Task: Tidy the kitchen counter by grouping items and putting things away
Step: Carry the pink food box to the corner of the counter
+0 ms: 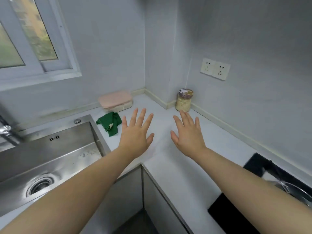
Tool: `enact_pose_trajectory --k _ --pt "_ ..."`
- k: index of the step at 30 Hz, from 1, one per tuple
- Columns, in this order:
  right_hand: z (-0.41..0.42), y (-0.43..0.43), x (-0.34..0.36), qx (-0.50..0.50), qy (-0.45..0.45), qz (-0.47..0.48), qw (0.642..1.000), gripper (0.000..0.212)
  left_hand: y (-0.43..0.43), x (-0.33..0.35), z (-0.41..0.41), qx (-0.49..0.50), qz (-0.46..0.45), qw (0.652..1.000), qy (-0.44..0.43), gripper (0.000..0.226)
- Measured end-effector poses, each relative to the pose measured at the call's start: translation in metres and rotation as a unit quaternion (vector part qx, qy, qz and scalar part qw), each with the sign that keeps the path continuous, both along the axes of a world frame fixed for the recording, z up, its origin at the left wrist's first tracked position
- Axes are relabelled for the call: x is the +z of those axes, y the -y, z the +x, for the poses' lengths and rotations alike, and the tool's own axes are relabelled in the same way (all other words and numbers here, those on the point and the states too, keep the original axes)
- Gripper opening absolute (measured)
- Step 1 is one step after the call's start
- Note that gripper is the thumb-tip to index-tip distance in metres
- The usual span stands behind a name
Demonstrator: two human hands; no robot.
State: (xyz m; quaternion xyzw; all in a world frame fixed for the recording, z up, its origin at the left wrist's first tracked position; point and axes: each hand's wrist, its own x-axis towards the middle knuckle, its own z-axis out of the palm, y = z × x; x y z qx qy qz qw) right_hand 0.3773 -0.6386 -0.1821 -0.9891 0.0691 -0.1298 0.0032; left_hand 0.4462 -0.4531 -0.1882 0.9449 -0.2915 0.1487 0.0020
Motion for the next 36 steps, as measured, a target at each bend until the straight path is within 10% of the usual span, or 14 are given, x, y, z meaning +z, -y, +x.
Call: enact_pose_trajectory --k 28,36 --pt "0.365 -0.118 -0.053 0.071 -0.115 0.048 0.990 0.063 -0.114 -0.062 0.322 0.069 -0.037 0.985 -0.152 0.066" --pt "0.456 -0.108 -0.080 0.047 -0.140 0.199 0.969 0.065 -0.108 -0.103 0.403 0.185 -0.250 0.898 -0.311 0.067"
